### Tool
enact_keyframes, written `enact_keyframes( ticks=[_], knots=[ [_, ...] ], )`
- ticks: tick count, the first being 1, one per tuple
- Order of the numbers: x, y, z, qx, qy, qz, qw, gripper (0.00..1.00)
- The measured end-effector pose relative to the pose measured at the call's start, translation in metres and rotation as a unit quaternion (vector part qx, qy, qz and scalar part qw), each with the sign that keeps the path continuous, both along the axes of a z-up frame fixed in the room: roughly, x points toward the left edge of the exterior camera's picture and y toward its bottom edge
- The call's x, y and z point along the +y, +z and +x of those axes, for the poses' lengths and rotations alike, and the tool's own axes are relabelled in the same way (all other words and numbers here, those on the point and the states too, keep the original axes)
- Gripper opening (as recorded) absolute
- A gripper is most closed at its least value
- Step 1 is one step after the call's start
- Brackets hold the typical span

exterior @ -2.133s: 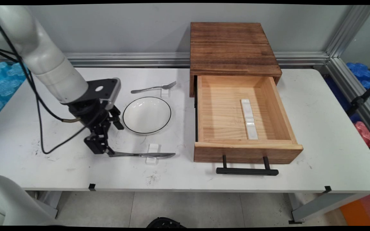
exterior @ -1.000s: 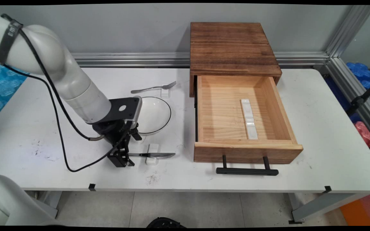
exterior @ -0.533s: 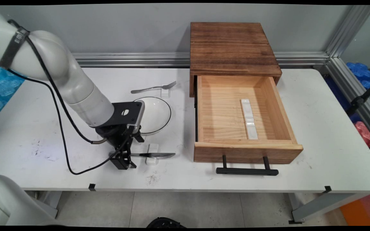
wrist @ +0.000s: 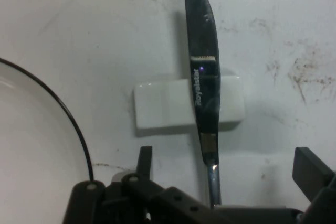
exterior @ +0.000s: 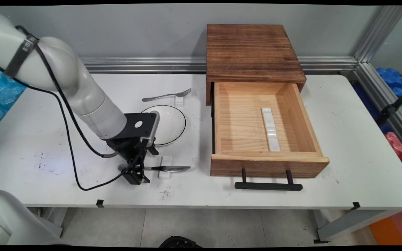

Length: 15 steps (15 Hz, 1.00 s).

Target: Pick up the knife from the right of the white plate

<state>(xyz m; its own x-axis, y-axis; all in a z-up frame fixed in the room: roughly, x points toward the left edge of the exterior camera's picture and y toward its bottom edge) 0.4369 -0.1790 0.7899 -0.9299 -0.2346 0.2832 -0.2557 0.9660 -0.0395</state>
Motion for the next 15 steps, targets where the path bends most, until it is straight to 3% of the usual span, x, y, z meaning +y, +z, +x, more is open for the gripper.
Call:
enact_keyframes(
  ticks=[15],
  knots=[
    [0.0020, -0.0050, -0.0017, -0.007, 0.008, 0.000, 0.9999, 1.00]
  ],
)
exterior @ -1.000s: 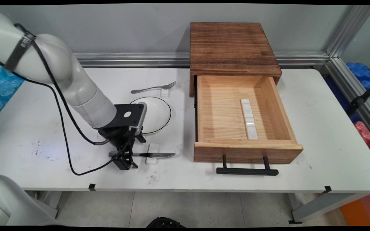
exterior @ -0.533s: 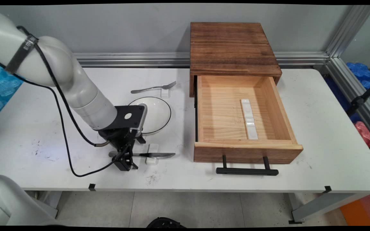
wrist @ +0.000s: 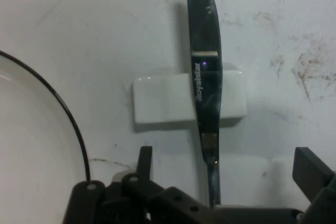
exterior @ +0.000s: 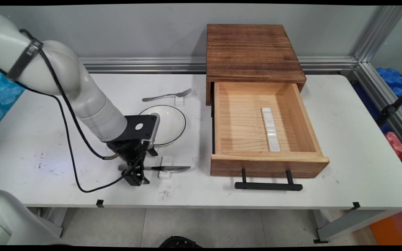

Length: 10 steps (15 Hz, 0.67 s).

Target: Pick up the knife from the right of the white plate

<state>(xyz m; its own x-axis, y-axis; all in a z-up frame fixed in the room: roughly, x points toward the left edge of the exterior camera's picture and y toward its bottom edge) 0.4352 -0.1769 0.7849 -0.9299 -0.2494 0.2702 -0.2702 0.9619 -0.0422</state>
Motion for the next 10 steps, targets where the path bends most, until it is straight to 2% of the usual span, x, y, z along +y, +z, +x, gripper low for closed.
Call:
enact_keyframes(
  ticks=[8, 9, 10],
  knots=[
    [0.0012, -0.0014, 0.0019, 0.001, 0.002, 0.004, 1.0000, 1.00],
    [0.0011, -0.0016, 0.0020, 0.001, 0.002, 0.005, 1.0000, 0.00],
    [0.0010, -0.0019, 0.0023, 0.001, 0.003, 0.005, 1.0000, 0.00]
  ],
)
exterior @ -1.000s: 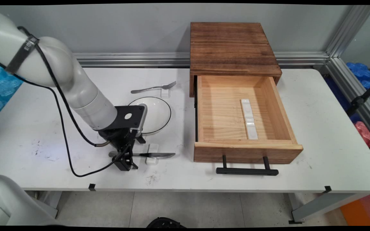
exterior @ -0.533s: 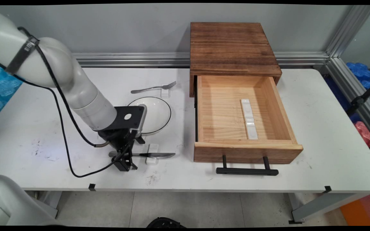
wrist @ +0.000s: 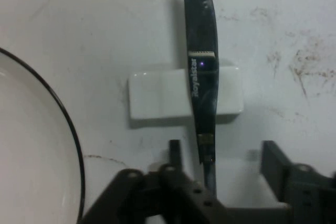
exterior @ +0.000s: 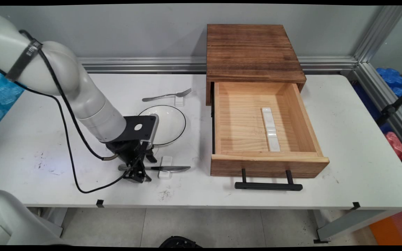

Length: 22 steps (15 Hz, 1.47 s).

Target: Pick up the knife from the right of the white plate, then place the picked object into the drawer

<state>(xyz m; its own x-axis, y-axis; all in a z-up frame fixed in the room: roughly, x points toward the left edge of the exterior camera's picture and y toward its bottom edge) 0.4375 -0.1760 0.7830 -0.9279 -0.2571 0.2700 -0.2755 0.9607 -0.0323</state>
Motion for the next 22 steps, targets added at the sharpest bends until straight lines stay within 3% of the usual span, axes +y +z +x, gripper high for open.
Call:
enact_keyframes(
  ticks=[15, 22],
  knots=[
    [0.003, 0.004, -0.002, 0.000, 0.002, 0.005, 1.0000, 0.00],
    [0.004, 0.021, -0.008, 0.000, 0.008, 0.007, 0.9999, 0.00]
  ],
)
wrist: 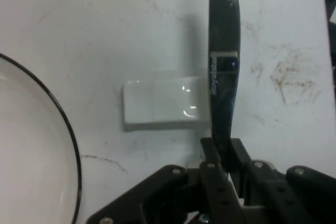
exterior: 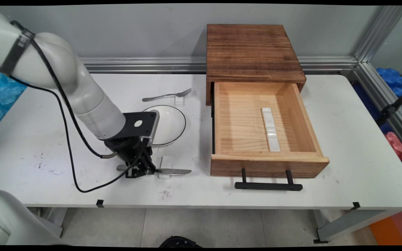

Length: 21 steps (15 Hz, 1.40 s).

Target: Place the picked object into the drawer

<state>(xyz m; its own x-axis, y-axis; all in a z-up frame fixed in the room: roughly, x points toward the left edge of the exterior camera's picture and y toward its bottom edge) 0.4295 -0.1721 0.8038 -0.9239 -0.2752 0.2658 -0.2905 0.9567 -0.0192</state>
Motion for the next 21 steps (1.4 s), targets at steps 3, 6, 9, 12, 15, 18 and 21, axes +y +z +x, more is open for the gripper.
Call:
enact_keyframes(
  ticks=[3, 6, 9, 12, 15, 18, 21],
  knots=[
    [0.000, 0.013, -0.002, -0.001, 0.002, 0.000, 1.0000, 0.00],
    [-0.001, 0.028, -0.003, -0.003, 0.002, -0.002, 1.0000, 0.00],
    [-0.003, 0.041, -0.002, -0.006, 0.001, -0.003, 1.0000, 0.00],
    [-0.004, 0.058, 0.000, -0.008, -0.001, -0.003, 1.0000, 0.00],
    [-0.007, 0.071, 0.001, -0.008, 0.000, -0.003, 1.0000, 0.00],
    [-0.012, 0.085, 0.002, -0.006, 0.000, -0.005, 1.0000, 0.00],
    [-0.017, 0.095, -0.001, -0.002, -0.001, -0.008, 1.0000, 0.00]
  ],
)
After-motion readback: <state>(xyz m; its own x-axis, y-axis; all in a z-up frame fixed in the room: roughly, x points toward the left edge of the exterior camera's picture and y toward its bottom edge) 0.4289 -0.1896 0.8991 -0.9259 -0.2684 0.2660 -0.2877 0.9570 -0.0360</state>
